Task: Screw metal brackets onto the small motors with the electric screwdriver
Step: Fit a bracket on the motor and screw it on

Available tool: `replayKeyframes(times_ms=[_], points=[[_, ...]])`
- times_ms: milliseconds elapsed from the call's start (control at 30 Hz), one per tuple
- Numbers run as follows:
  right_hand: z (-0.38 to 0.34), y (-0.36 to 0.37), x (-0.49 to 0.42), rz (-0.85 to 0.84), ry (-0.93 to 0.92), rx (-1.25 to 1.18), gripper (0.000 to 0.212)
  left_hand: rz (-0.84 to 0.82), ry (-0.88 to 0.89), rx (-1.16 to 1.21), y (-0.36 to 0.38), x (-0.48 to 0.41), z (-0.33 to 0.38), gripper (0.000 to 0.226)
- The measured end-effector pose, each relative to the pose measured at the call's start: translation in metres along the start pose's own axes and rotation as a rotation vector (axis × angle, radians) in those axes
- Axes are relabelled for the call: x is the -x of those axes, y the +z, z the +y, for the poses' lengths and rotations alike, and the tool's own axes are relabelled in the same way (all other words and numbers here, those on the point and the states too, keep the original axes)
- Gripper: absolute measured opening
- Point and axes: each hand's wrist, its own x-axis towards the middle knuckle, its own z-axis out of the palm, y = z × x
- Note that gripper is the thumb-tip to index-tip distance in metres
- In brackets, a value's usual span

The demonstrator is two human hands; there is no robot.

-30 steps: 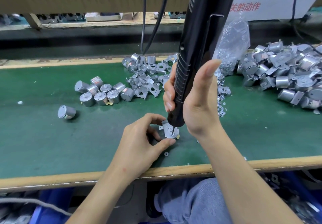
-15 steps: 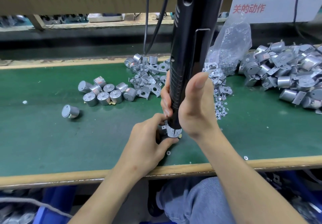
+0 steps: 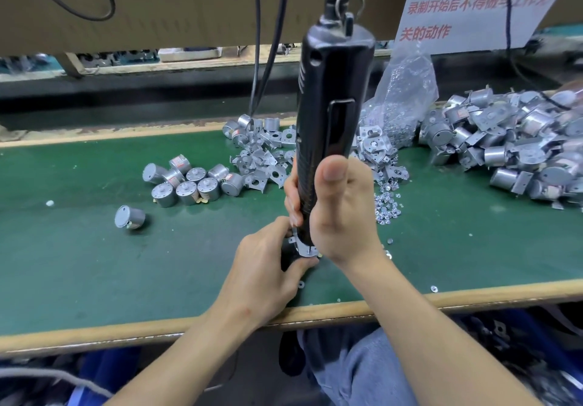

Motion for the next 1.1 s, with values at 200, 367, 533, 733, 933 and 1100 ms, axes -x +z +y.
replayKeyframes(times_ms=[200, 367, 533, 733, 933, 1100], points=[[0.001, 0.003, -0.002, 0.064, -0.003, 0.046, 0.085, 0.0, 0.023, 0.005, 0.001, -0.002, -0.006, 0.028], [-0.005, -0.015, -0.014, -0.049, 0.019, -0.072, 0.088, -0.022, 0.056, -0.018, -0.001, -0.001, -0.006, 0.04], [-0.017, -0.05, -0.02, 0.026, 0.023, 0.053, 0.081, -0.039, 0.049, -0.025, -0.001, -0.001, -0.004, 0.039], [-0.016, -0.081, -0.018, 0.13, 0.029, 0.11, 0.082, -0.035, 0.008, -0.008, 0.0, -0.001, -0.004, 0.017], [-0.012, -0.089, -0.019, 0.136, 0.042, 0.138, 0.087, -0.027, 0.009, -0.049, 0.0, -0.002, -0.002, 0.02], [-0.009, -0.093, -0.019, 0.146, 0.05, 0.13, 0.085, -0.022, 0.021, -0.032, 0.0, -0.002, 0.0, 0.018]])
